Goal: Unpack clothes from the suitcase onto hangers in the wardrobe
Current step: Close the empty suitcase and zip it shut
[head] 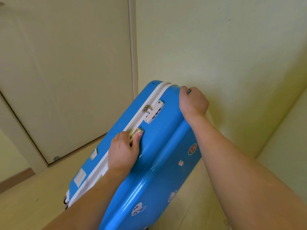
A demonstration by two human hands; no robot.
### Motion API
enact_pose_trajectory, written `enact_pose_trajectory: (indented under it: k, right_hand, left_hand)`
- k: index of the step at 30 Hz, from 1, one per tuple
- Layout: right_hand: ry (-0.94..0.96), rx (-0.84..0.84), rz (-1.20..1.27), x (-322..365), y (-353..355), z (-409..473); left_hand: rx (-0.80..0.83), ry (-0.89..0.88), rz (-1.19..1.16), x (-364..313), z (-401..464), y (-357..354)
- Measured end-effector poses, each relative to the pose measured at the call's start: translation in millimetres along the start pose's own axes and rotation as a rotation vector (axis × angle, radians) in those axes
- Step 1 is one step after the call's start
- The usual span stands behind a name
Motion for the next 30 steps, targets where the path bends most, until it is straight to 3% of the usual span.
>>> enact_pose_trajectory:
  k: [7,20,30]
  right_hand:
    - [0.041,-0.159,-0.094,10,21,-18]
    - [0.109,-0.284,-0.201,48,25,-53]
    - [0.287,-0.308,-0.286,97,10,-107]
  left_hand:
    - [0.062,-0.028,-0.187,13,-3,-7]
    - [0.079,-0.044,-0.271,49,3,10]
    - [0.031,0.167,-0.422,98,-10,-3]
Point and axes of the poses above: each hand's wrist, its own z-axis towards the middle knuckle, its own y-axis out of the back of the hand, x = y × z, the point moved 2 cm from there along z, towards the middle knuckle, and after that the axes turned 8 degrees about -z, right-handed, at the moved point
